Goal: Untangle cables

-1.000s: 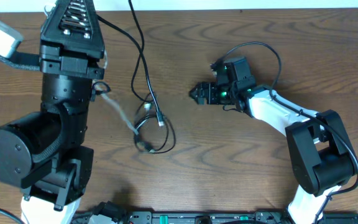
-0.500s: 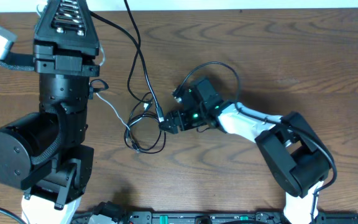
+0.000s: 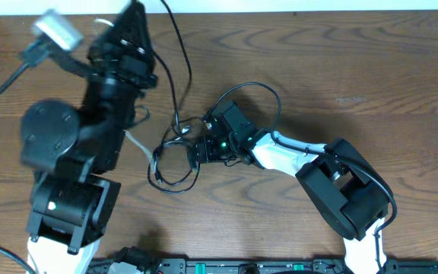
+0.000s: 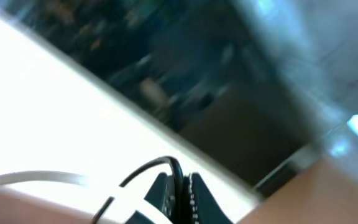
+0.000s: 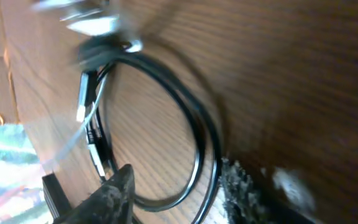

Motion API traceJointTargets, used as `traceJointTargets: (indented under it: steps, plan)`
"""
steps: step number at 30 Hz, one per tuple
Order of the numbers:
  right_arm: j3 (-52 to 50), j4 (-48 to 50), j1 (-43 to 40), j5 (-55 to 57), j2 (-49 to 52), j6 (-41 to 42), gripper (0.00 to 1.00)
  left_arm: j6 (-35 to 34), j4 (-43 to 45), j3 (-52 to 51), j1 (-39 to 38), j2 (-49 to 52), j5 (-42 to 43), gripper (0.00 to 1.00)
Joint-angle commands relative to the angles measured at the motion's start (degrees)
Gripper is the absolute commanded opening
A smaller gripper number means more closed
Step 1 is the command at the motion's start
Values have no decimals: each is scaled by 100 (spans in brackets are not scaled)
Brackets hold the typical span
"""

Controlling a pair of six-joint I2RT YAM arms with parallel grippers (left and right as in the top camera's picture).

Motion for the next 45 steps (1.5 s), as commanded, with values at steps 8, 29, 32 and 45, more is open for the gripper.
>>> traceJointTargets:
  steps: [8, 29, 32, 45]
  plan:
    - [975, -1473, -1084, -1355, 155, -1526, 54, 2103, -1725, 35, 31, 286, 15, 8]
    - [1976, -2968, -1362, -2116, -1355, -4555, 87, 2264, -2870, 33, 31, -157, 745, 7]
    - [1978, -2750, -1180, -2352, -1169, -4533, 84, 2267, -2916, 35, 31, -227, 743, 8]
    - [1980, -2210, -1259, -2706, -1130, -3991, 81, 2262, -3193, 35, 31, -184, 745, 8]
